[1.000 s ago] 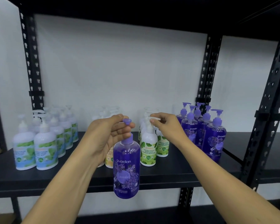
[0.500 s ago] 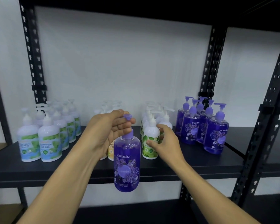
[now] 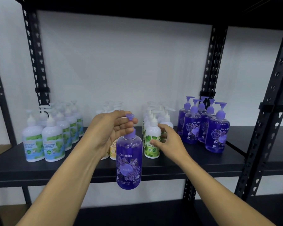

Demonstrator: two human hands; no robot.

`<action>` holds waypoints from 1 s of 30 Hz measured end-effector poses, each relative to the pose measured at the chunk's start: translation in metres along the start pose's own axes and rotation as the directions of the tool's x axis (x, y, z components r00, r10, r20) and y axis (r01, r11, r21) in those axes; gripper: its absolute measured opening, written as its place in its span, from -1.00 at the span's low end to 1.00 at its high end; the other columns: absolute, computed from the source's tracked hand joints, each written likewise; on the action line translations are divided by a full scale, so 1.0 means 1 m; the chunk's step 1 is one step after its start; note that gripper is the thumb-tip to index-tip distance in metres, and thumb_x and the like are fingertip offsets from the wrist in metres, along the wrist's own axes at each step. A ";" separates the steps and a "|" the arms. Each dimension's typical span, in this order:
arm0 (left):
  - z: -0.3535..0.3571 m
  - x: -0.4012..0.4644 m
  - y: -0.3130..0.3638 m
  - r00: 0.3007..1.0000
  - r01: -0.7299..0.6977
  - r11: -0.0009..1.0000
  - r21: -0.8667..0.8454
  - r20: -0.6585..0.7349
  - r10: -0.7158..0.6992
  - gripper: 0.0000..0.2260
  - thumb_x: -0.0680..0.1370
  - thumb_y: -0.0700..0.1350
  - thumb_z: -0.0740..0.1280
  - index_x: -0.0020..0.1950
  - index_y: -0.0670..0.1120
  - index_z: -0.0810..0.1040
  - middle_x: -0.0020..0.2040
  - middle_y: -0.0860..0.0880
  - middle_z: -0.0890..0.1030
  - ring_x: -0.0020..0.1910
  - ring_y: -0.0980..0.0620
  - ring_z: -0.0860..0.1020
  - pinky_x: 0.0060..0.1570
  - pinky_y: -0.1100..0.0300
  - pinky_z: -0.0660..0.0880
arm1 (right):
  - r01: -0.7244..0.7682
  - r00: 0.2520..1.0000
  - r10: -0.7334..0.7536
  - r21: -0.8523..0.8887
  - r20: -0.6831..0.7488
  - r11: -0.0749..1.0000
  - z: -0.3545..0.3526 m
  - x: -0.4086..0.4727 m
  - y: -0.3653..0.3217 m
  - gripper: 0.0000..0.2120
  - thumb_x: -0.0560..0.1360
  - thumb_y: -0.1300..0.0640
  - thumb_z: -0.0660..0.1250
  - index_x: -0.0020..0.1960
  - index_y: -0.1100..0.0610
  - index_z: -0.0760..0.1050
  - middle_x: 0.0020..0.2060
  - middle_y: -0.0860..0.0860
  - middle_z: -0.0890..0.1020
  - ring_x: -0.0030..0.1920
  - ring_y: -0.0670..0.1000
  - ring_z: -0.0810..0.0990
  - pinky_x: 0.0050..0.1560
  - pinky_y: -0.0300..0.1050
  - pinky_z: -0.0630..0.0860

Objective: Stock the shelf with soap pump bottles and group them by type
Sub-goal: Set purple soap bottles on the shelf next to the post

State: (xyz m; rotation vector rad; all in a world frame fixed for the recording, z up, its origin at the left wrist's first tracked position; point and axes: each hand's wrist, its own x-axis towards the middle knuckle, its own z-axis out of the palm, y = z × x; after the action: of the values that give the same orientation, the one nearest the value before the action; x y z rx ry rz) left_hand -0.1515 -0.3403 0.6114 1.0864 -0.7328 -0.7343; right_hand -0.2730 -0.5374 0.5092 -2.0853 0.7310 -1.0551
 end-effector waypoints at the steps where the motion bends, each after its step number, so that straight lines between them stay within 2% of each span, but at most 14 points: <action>1: 0.001 0.000 0.000 1.000 -0.001 1.000 0.000 0.003 0.001 -0.83 0.59 -0.23 0.26 0.02 -0.29 0.61 -0.15 -0.22 0.70 -0.36 0.06 0.64 -0.32 0.27 0.60 | -0.004 1.000 0.004 -0.008 0.010 1.000 0.000 -0.001 -0.001 -0.42 0.42 0.13 0.55 0.37 -0.01 0.43 0.20 -0.08 0.58 0.13 -0.10 0.58 0.10 -0.16 0.58; 3: 0.005 0.000 0.002 1.000 -0.004 1.000 -0.001 0.010 0.004 -0.83 0.59 -0.23 0.26 0.02 -0.29 0.60 -0.15 -0.22 0.70 -0.36 0.06 0.63 -0.31 0.26 0.61 | -0.018 1.000 0.018 -0.019 0.010 1.000 -0.001 -0.004 -0.004 -0.43 0.45 0.13 0.53 0.40 0.00 0.41 0.21 -0.07 0.57 0.15 -0.06 0.59 0.08 -0.16 0.59; 5: 0.009 0.000 0.004 1.000 -0.011 1.000 0.000 0.020 0.011 -0.83 0.59 -0.23 0.25 0.02 -0.29 0.60 -0.13 -0.23 0.70 -0.35 0.06 0.63 -0.28 0.26 0.62 | -0.035 0.997 0.035 0.004 -0.073 0.999 -0.006 -0.015 -0.013 -0.46 0.49 0.11 0.48 0.42 -0.01 0.39 0.22 -0.09 0.54 0.15 -0.08 0.58 0.00 -0.24 0.56; 8: 0.016 0.003 0.009 0.999 -0.029 1.000 -0.002 0.045 0.029 -0.81 0.61 -0.22 0.23 0.03 -0.30 0.59 -0.11 -0.24 0.70 -0.31 0.04 0.64 -0.24 0.25 0.63 | 0.013 0.977 0.024 0.171 -0.211 0.985 -0.011 -0.050 -0.034 -0.58 0.56 0.11 0.39 0.38 -0.05 0.42 0.17 -0.13 0.56 0.05 -0.22 0.59 -0.12 -0.39 0.53; 10: 0.023 0.006 0.011 0.997 -0.045 0.999 -0.010 0.065 0.045 -0.80 0.62 -0.22 0.22 0.05 -0.31 0.58 -0.11 -0.24 0.70 -0.30 0.03 0.64 -0.22 0.24 0.63 | 0.050 0.981 -0.003 0.238 -0.196 0.970 -0.009 -0.074 -0.048 -0.60 0.56 0.10 0.39 0.36 -0.10 0.42 0.15 -0.18 0.57 0.05 -0.26 0.58 -0.06 -0.39 0.53; 13: 0.042 0.009 0.014 0.994 -0.055 0.998 -0.037 0.088 0.058 -0.79 0.63 -0.22 0.20 0.08 -0.33 0.55 -0.11 -0.25 0.70 -0.26 0.00 0.66 -0.20 0.22 0.64 | 0.055 0.989 -0.025 0.209 -0.143 0.976 0.001 -0.093 -0.056 -0.41 0.49 -0.03 0.46 0.45 -0.17 0.30 0.23 -0.24 0.50 0.16 -0.25 0.54 0.08 -0.24 0.58; 14: 0.049 0.010 0.015 0.994 -0.057 0.998 -0.039 0.096 0.061 -0.79 0.63 -0.22 0.20 0.07 -0.33 0.54 -0.10 -0.26 0.70 -0.23 -0.02 0.68 -0.18 0.21 0.64 | 0.060 0.988 -0.032 0.189 -0.150 0.980 0.004 -0.095 -0.056 -0.34 0.46 -0.08 0.48 0.46 -0.20 0.25 0.25 -0.27 0.47 0.18 -0.28 0.52 0.09 -0.25 0.57; 17: 0.068 0.011 0.013 0.989 -0.061 0.997 -0.044 0.131 0.066 -0.80 0.64 -0.21 0.19 -0.02 -0.30 0.55 -0.08 -0.26 0.70 -0.10 -0.07 0.70 -0.11 0.17 0.65 | 0.072 0.975 -0.044 0.126 -0.217 0.989 0.008 -0.097 -0.057 -0.21 0.36 -0.12 0.56 0.42 -0.31 0.15 0.25 -0.37 0.40 0.20 -0.39 0.43 0.01 -0.45 0.48; 20: 0.086 0.012 0.009 0.984 -0.059 0.998 -0.023 0.165 0.062 -0.78 0.65 -0.19 0.19 -0.09 -0.24 0.55 -0.06 -0.25 0.70 -0.05 -0.09 0.70 -0.06 0.15 0.64 | 0.065 0.957 -0.046 0.056 -0.286 0.996 0.006 -0.093 -0.050 -0.05 0.32 -0.09 0.59 0.51 -0.26 0.07 0.26 -0.45 0.30 0.23 -0.45 0.35 0.07 -0.48 0.40; 23: 0.099 0.013 0.000 0.976 -0.071 0.997 0.015 0.209 0.067 -0.76 0.66 -0.16 0.21 -0.12 -0.20 0.58 -0.07 -0.21 0.71 -0.03 -0.09 0.70 -0.02 0.10 0.61 | 0.049 0.941 -0.034 0.036 -0.337 0.998 -0.004 -0.089 -0.042 -0.06 0.33 0.00 0.59 0.49 -0.27 0.08 0.18 -0.51 0.31 0.18 -0.54 0.31 0.00 -0.50 0.36; 25: 0.102 0.014 -0.004 0.962 -0.103 0.993 0.058 0.260 0.085 -0.76 0.66 -0.14 0.19 -0.07 -0.18 0.60 -0.05 -0.17 0.72 -0.03 -0.08 0.69 -0.01 0.07 0.61 | 0.043 0.927 -0.026 0.037 -0.374 0.998 -0.012 -0.087 -0.035 -0.08 0.31 0.04 0.59 0.47 -0.30 0.12 0.21 -0.43 0.38 0.21 -0.44 0.38 0.05 -0.44 0.42; 28: 0.098 0.013 -0.008 0.942 -0.194 0.968 0.159 0.304 0.139 -0.80 0.67 -0.10 0.15 0.18 -0.10 0.53 -0.05 -0.12 0.72 -0.06 -0.11 0.69 -0.01 0.01 0.61 | 0.035 0.910 -0.016 0.040 -0.414 0.999 -0.027 -0.085 -0.022 -0.08 0.30 0.07 0.59 0.49 -0.26 0.16 0.32 -0.27 0.44 0.29 -0.24 0.46 0.19 -0.28 0.50; 30: 0.086 0.013 -0.026 0.930 -0.341 0.879 0.333 0.258 0.262 -0.78 0.67 -0.09 0.14 0.26 0.02 0.50 -0.08 -0.05 0.72 -0.11 -0.03 0.68 -0.03 0.02 0.59 | 0.027 0.896 -0.014 0.023 -0.444 0.999 -0.041 -0.080 -0.014 -0.06 0.30 0.07 0.60 0.52 -0.21 0.15 0.34 -0.21 0.46 0.30 -0.17 0.48 0.27 -0.15 0.52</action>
State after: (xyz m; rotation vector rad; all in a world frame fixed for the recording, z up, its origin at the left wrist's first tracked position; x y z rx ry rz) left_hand -0.2187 -0.4019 0.6141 1.2095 -1.2301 -0.4467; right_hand -0.3462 -0.4833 0.5012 -1.8438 0.9047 -1.5725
